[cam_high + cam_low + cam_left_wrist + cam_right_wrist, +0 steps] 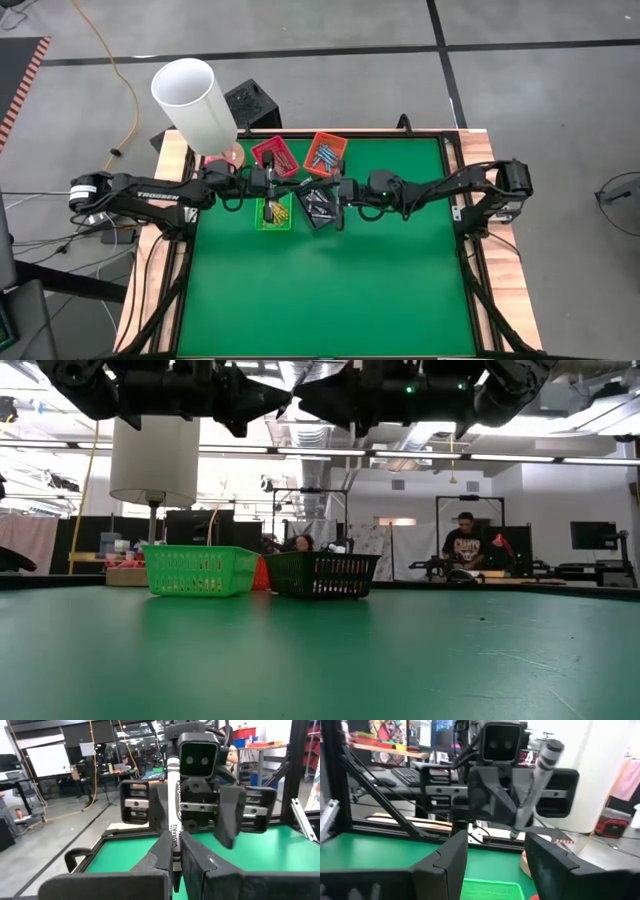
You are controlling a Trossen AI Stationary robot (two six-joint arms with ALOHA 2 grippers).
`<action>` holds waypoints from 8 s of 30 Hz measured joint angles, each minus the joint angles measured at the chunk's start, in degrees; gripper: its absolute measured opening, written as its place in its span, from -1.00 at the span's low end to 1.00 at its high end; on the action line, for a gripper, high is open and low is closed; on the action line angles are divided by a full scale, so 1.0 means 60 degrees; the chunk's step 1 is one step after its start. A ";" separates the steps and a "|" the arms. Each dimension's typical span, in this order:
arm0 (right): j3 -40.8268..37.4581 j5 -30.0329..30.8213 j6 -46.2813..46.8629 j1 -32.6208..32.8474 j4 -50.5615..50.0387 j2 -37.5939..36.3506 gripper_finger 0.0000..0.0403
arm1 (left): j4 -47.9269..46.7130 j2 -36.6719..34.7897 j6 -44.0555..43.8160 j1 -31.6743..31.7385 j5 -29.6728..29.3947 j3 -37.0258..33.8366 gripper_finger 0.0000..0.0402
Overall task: Sort crayons
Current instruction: Put the black crayon into the black bin
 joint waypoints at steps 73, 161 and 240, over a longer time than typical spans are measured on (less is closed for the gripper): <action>0.0500 -0.0346 -0.0420 -0.0254 0.0788 -0.0291 -0.06 | -0.0334 -0.0535 0.0591 -0.0129 0.0074 0.0000 -0.98; 0.1334 0.1334 -0.0436 -0.0308 0.0312 0.0302 -0.99 | -0.4009 -0.1243 0.0056 -0.0129 -0.2445 0.0000 0.06; 0.1330 0.1552 0.6929 -0.0672 -0.6675 0.1442 -0.94 | -0.6942 -0.4940 -0.0524 -0.0137 -0.0962 0.0000 -0.04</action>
